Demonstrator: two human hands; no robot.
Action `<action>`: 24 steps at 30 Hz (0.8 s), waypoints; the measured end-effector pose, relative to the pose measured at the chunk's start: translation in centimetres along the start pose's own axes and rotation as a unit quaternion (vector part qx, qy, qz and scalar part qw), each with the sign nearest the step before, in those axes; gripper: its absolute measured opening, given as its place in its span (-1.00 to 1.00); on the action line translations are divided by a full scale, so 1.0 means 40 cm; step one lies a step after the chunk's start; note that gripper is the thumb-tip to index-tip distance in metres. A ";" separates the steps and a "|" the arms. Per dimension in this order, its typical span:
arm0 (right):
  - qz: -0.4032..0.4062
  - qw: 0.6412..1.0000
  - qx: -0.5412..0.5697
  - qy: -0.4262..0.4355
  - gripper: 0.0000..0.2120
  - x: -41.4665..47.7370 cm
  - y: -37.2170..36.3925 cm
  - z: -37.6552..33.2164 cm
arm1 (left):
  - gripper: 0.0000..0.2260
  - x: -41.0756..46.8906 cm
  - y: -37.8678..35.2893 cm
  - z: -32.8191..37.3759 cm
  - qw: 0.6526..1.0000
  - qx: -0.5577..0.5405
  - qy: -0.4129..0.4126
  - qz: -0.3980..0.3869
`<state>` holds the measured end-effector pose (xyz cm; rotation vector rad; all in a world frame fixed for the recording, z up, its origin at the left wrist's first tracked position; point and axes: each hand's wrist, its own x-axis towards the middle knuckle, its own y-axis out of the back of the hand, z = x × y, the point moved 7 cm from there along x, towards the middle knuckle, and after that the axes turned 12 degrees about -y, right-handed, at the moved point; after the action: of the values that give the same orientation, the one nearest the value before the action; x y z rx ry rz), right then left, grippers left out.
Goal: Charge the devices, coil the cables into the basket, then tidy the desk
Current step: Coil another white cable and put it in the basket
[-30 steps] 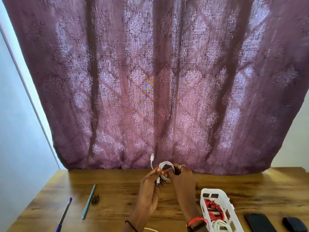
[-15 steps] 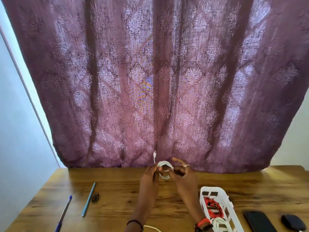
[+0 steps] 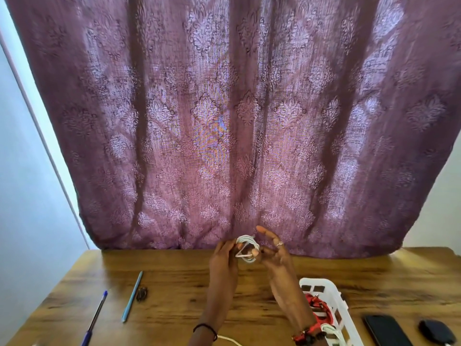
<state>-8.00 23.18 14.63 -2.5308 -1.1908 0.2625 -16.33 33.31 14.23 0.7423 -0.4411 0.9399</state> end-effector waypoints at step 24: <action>0.204 0.873 -0.439 -0.067 -0.81 0.004 0.089 -0.038 | -0.92 0.001 -0.006 -0.062 0.977 -0.185 0.106 -0.011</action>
<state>-4.89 20.86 14.74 -3.6192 -0.9182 -0.0391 -16.05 35.06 12.49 0.3044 -0.4038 0.8729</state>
